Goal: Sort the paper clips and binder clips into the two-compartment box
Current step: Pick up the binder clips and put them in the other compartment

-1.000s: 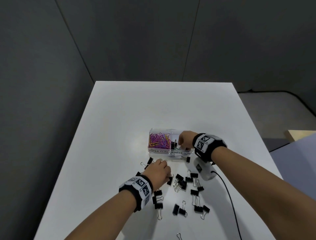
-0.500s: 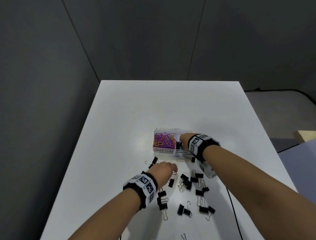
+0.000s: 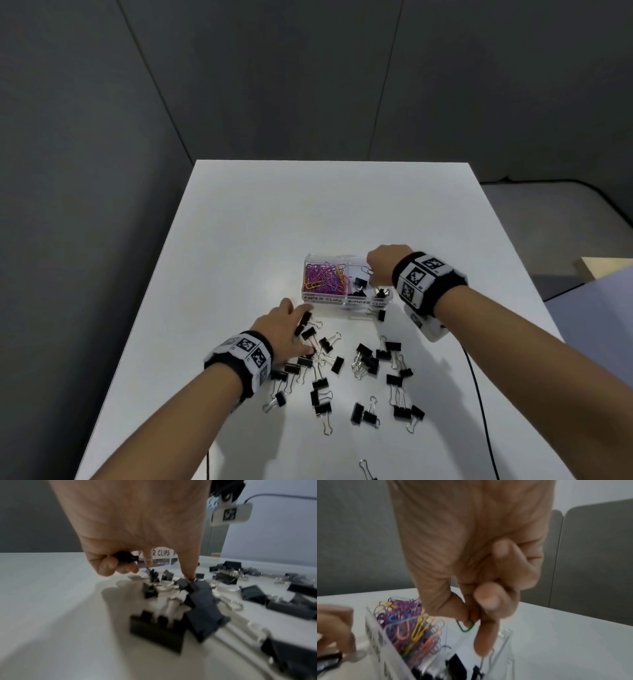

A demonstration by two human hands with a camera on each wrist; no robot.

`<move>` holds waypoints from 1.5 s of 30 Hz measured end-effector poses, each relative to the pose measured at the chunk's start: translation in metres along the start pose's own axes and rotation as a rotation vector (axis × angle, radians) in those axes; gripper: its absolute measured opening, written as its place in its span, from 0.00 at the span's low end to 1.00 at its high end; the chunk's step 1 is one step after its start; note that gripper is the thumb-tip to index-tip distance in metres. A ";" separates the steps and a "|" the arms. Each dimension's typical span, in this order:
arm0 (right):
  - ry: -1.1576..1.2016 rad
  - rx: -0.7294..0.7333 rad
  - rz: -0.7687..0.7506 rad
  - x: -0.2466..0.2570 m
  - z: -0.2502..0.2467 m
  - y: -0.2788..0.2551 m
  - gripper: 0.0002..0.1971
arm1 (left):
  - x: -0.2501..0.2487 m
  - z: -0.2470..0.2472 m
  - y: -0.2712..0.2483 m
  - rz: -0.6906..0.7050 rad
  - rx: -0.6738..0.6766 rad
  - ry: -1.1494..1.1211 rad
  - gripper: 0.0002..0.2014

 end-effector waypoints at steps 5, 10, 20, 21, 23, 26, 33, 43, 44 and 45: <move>0.110 -0.205 -0.023 0.021 -0.028 -0.002 0.05 | -0.009 0.013 0.003 0.007 0.059 -0.117 0.31; 0.139 -0.277 -0.071 0.047 -0.026 0.012 0.09 | -0.032 0.021 0.001 0.034 0.036 -0.142 0.25; 0.283 -0.423 -0.064 0.034 -0.029 -0.014 0.13 | -0.033 0.025 0.003 0.064 0.022 -0.199 0.14; 0.285 -0.454 -0.065 0.028 -0.028 -0.024 0.12 | -0.033 0.024 0.003 0.068 0.023 -0.201 0.14; 0.274 -0.428 -0.082 0.019 -0.016 -0.044 0.11 | -0.032 0.023 0.003 0.070 0.024 -0.201 0.13; 0.199 -0.199 -0.127 0.015 0.028 -0.072 0.11 | -0.032 0.023 0.002 0.071 0.037 -0.149 0.13; 0.261 0.223 -0.011 0.005 0.147 -0.118 0.52 | -0.028 0.016 -0.001 0.051 -0.010 -0.133 0.10; 0.549 0.078 0.066 0.021 0.136 -0.087 0.42 | -0.004 0.019 -0.016 -0.036 0.030 -0.158 0.09; 0.576 0.075 0.081 0.022 0.134 -0.082 0.38 | -0.003 0.022 -0.018 -0.049 0.038 -0.168 0.10; 0.606 0.080 0.097 0.022 0.132 -0.079 0.35 | -0.002 0.023 -0.020 -0.053 0.031 -0.186 0.11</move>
Point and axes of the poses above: each hand's wrist, its own y-axis towards the middle knuckle, its own z-axis out of the palm, x = y × z, the point moved 8 cm from there along y, towards the middle knuckle, and after that the axes turned 1 degree about -y, right-handed, at the moved point
